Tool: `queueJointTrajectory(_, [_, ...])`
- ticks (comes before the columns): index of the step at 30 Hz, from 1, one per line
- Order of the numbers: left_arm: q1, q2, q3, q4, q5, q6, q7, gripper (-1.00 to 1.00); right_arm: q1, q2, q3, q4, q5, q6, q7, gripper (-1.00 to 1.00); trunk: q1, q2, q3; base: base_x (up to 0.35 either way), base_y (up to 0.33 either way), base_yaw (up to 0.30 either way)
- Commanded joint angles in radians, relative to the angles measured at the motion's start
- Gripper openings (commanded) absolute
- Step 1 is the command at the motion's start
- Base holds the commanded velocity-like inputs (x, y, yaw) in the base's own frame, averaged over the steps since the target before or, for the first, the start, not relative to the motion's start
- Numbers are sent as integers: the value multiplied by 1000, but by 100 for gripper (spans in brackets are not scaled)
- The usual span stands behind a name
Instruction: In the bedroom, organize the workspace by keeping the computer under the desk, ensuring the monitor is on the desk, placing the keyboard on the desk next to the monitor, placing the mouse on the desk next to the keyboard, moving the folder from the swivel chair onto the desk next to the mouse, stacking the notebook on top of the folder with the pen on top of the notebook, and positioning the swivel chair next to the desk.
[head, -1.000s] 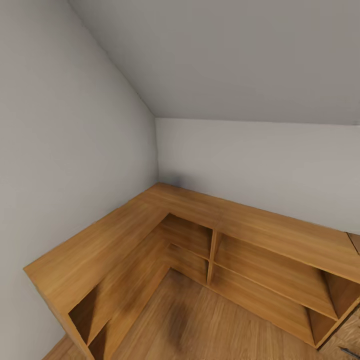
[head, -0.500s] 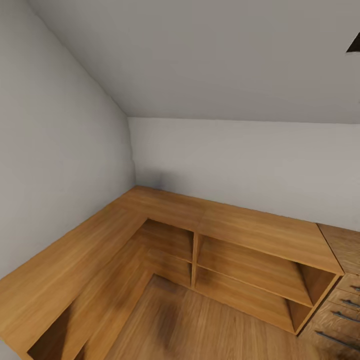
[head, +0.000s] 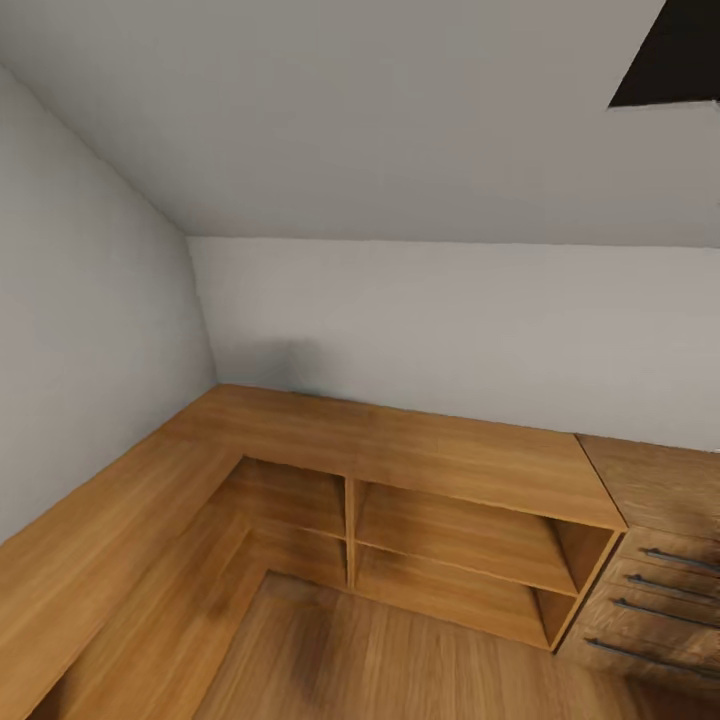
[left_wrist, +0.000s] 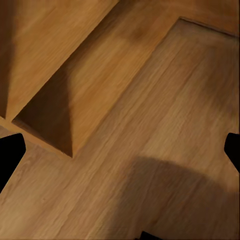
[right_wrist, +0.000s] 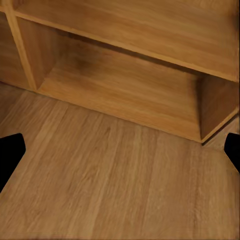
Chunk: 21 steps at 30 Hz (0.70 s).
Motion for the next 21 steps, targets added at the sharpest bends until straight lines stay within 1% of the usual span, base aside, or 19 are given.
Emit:
queueJointTrajectory(1, [-1, 0, -9, 0, 0, -1, 9, 100, -1, 0, -8, 1, 11, -2, -4, 100, 1, -1, -1, 318, 0, -299])
queueJointTrajectory(7, [-1, 0, -9, 0, 0, -1, 9, 100, -1, 0, -8, 1, 11, -2, -4, 100, 1, -1, -1, 303, 0, -299])
queueJointTrajectory(12, [0, 0, -9, 0, 1, -1, 11, 100, -1, 0, -8, 2, 11, -2, -4, 100, 1, -1, -1, 94, 0, -300])
queueJointTrajectory(18, [-1, 0, -9, 0, 1, -1, 11, 100, -1, 0, -7, 2, 11, -2, -4, 100, 1, -1, -1, 146, 221, -300])
queueJointTrajectory(21, [-1, 0, -9, 0, 1, -1, 10, 100, -1, -8, -8, 2, 10, -2, -4, 100, 1, -1, -1, 193, 241, -300])
